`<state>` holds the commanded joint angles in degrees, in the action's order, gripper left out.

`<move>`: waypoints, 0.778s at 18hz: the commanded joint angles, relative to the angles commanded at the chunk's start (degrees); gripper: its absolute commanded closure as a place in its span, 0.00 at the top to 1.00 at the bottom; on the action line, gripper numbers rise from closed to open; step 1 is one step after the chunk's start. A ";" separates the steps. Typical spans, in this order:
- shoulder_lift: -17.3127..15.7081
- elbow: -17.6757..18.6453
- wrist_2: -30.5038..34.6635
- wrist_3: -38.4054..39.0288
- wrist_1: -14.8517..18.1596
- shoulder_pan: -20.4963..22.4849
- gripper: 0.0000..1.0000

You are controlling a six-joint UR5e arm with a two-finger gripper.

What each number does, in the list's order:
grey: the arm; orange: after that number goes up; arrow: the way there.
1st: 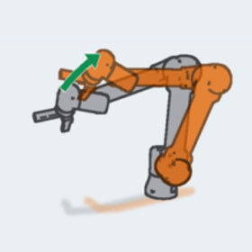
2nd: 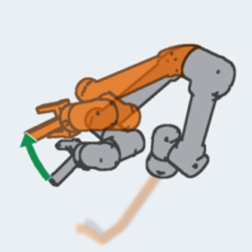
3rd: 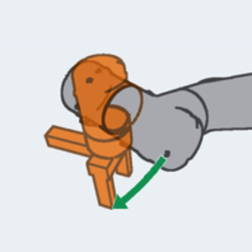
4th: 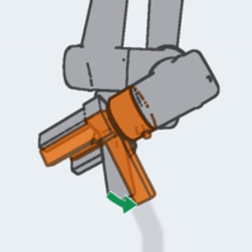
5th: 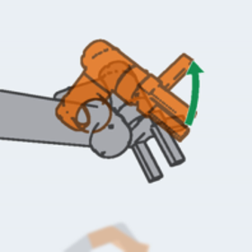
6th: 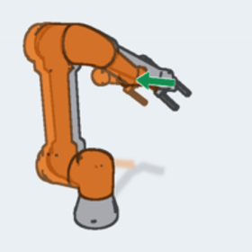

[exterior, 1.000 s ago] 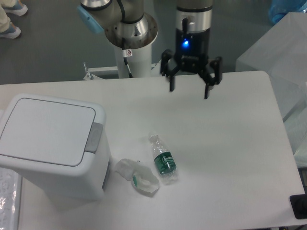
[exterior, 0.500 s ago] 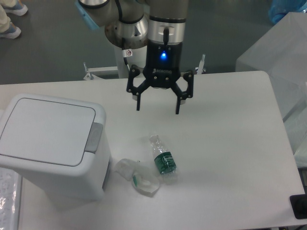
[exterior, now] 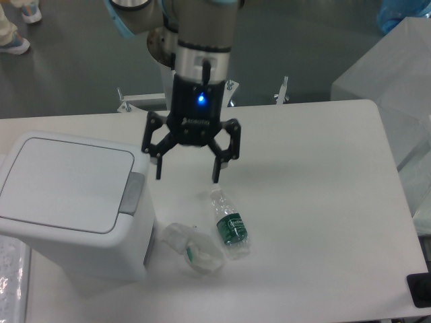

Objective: Open the trash can
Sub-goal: 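Move the open gripper toward the trash can lid's front edge, then lower the gripper finger against the lid's front edge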

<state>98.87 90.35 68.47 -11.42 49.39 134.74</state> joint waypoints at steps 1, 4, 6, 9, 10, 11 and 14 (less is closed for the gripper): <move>0.09 0.00 0.00 0.09 0.00 -0.18 1.00; 0.36 0.26 -0.09 0.09 0.00 -0.62 1.00; 0.62 0.53 -0.09 0.09 0.00 -0.89 1.00; 0.71 0.44 -0.09 0.09 0.00 -0.89 1.00; 0.79 0.52 -0.09 0.09 0.00 -0.89 1.00; 0.80 0.53 -0.09 0.09 0.00 -0.89 1.00; 1.15 0.53 -0.09 0.09 0.00 -0.89 1.00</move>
<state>100.02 90.88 68.38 -11.34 49.39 133.86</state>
